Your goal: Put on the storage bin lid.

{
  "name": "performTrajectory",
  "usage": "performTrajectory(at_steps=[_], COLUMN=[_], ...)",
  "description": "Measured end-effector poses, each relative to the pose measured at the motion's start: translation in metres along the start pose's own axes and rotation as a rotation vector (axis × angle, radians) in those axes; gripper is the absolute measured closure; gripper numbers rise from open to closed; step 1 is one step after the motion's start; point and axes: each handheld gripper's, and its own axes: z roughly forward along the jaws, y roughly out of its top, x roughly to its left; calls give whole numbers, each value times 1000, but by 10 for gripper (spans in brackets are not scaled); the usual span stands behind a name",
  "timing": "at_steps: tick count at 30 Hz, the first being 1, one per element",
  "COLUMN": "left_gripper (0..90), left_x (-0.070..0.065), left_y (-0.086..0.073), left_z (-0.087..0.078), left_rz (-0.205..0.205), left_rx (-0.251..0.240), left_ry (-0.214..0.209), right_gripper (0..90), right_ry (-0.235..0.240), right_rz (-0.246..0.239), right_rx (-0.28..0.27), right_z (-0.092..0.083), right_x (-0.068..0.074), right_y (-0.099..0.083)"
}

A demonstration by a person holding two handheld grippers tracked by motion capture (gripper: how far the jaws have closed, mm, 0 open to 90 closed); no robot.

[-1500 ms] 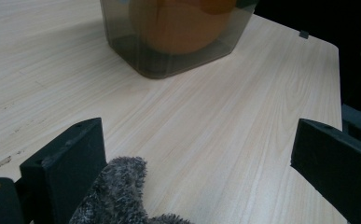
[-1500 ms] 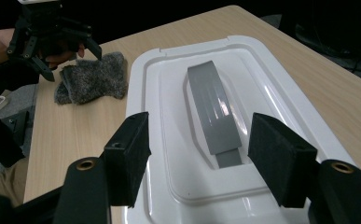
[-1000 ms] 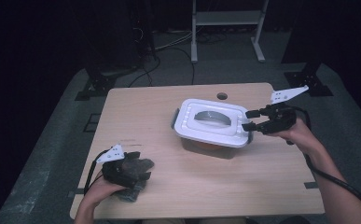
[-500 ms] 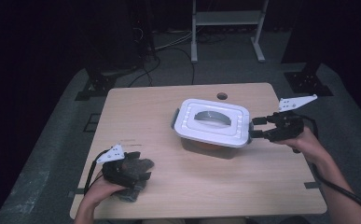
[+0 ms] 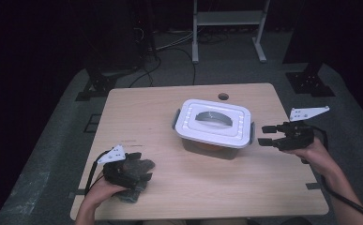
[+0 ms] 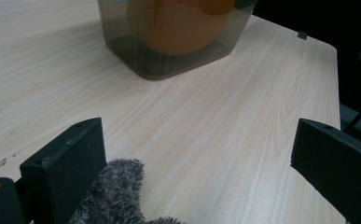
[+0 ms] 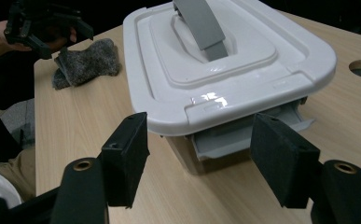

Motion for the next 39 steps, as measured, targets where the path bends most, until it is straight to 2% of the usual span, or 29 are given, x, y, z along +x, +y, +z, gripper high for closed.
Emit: performTrajectory(at_steps=[20, 26, 39], left_gripper=[23, 23, 23], left_x=[-1, -1, -1], left_y=[0, 0, 0], left_z=[1, 1, 1], left_rz=[0, 0, -1], left_rx=[5, 5, 7], left_ry=[-1, -2, -1], right_gripper=[348, 338, 335], right_ry=[-23, -37, -35], right_rz=[63, 78, 112], right_rx=[-6, 0, 21], right_z=[-7, -6, -2], right_x=[-1, -1, -1], right_y=[-38, -48, -68])
